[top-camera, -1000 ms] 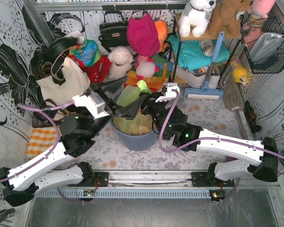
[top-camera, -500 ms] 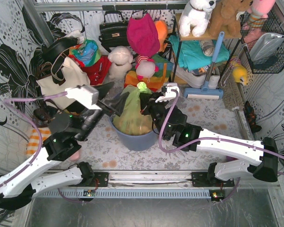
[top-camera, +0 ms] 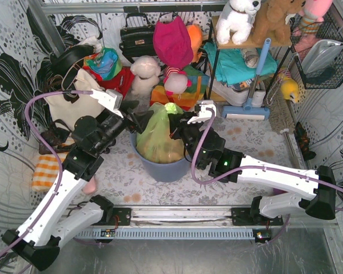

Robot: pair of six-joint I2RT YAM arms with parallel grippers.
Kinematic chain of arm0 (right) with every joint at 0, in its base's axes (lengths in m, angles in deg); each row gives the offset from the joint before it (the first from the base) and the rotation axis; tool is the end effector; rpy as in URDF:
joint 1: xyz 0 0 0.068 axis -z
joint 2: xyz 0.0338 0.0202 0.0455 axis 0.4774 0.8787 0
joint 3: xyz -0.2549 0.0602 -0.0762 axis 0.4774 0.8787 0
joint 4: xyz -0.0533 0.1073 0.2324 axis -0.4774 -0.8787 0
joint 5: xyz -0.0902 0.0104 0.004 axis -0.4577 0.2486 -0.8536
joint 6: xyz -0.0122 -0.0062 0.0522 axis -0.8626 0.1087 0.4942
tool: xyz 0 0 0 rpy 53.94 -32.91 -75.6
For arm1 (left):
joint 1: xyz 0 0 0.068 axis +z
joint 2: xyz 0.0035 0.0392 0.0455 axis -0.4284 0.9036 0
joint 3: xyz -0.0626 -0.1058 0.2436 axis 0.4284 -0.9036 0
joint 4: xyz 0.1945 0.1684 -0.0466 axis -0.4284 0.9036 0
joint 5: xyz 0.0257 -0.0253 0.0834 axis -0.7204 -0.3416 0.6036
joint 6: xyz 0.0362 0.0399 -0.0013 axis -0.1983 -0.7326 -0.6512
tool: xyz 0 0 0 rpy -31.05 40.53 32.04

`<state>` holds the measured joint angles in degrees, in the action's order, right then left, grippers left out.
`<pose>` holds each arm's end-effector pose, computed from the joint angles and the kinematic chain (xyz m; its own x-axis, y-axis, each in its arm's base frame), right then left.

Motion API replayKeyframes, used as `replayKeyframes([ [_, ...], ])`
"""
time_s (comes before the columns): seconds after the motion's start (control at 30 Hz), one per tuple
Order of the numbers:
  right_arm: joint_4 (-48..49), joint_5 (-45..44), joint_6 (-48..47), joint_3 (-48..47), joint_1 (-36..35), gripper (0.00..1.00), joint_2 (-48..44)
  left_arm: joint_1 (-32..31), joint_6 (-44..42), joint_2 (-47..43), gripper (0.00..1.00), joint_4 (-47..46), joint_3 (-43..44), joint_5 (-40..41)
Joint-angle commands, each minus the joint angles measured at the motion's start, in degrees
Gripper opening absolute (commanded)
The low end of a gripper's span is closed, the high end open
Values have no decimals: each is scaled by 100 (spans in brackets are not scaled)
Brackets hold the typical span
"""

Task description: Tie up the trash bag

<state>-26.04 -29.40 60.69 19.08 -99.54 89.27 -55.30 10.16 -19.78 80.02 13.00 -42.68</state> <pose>0.1183 0.2628 0.4091 -0.0642 0.5292 -0.8461 -0.4039 0.7615 0.5069 0.1572 -0.0957 0.4140 0.0430 -0.1036 -0.9937 0.6109 0.7897 -0.0559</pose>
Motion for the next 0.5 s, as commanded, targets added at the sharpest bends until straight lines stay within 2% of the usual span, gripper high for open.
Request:
replayKeyframes([
  [0.0, -63, -77, 138, -13, -28, 0, -67, 327, 621, -41, 73, -1016, -152, -1788],
  [0.13, -95, -92, 150, -6, -26, 0, -95, 398, 610, 17, 67, -1051, -203, -2282],
  [0.47, -140, -42, 151, -31, -26, 0, -103, 801, 624, 131, 58, -1333, -435, -2658],
])
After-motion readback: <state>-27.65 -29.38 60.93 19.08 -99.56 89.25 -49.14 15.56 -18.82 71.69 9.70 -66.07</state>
